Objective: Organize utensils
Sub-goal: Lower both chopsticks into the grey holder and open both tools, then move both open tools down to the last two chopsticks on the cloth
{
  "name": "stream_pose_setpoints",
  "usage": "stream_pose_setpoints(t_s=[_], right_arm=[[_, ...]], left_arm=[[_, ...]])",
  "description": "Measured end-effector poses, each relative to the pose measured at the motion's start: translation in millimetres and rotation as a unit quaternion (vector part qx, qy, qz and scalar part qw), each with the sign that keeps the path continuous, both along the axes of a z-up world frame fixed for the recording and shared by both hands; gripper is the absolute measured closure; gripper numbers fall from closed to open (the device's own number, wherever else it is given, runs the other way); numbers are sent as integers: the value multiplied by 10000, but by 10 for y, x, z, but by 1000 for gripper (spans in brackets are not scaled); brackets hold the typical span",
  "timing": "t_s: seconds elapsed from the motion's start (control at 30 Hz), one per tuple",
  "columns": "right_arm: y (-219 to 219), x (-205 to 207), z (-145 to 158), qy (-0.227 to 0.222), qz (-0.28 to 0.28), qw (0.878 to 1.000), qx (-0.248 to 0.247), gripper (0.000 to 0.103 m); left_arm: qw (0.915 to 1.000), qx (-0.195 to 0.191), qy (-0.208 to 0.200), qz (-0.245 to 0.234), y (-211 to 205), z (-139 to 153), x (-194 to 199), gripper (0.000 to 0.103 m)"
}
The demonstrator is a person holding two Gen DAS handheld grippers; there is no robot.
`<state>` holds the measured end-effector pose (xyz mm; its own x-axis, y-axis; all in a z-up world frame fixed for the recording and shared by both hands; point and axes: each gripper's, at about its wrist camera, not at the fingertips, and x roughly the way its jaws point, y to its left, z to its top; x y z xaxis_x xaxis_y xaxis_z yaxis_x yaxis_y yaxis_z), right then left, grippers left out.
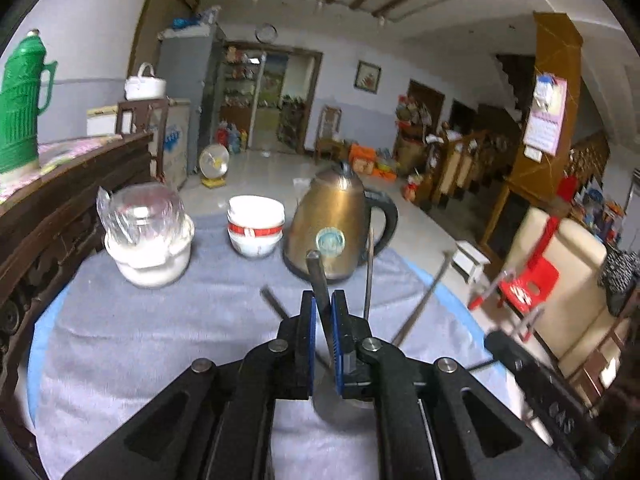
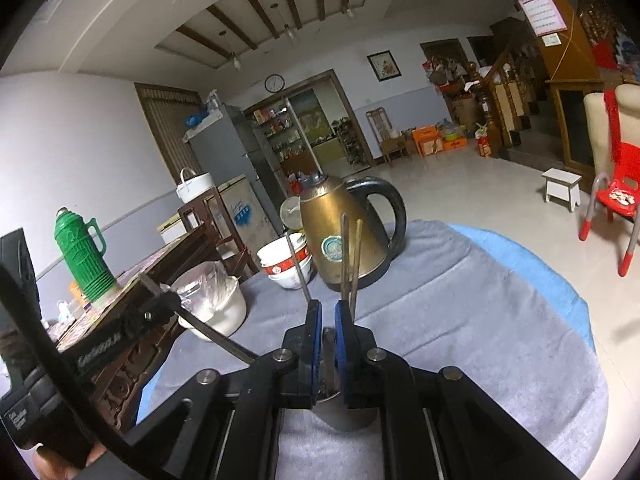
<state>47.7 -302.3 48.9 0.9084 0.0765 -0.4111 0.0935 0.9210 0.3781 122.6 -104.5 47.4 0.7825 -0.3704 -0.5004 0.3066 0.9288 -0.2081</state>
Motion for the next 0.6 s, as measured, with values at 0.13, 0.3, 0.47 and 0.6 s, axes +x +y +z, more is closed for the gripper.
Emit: stream_pose_setpoints(t_s=[0.13,0.3,0.47,0.6], right_arm=[[-7,-19,-19,27,175,9996,238,93],[-99,-79,-72,105,384,9971,645,88],[-151,-293,-80,-137,435,9961,751,47],[-90,-503,-69,-348,575,9963,528,44]], left_arm=[[9999,82,95,-74,140,-43,-92,85],[9992,341,192,-10,332,-155,-251,70],[9958,736,535,125,471,-417,-321,57],[9898,930,1046,250,612,-699,-283,56]])
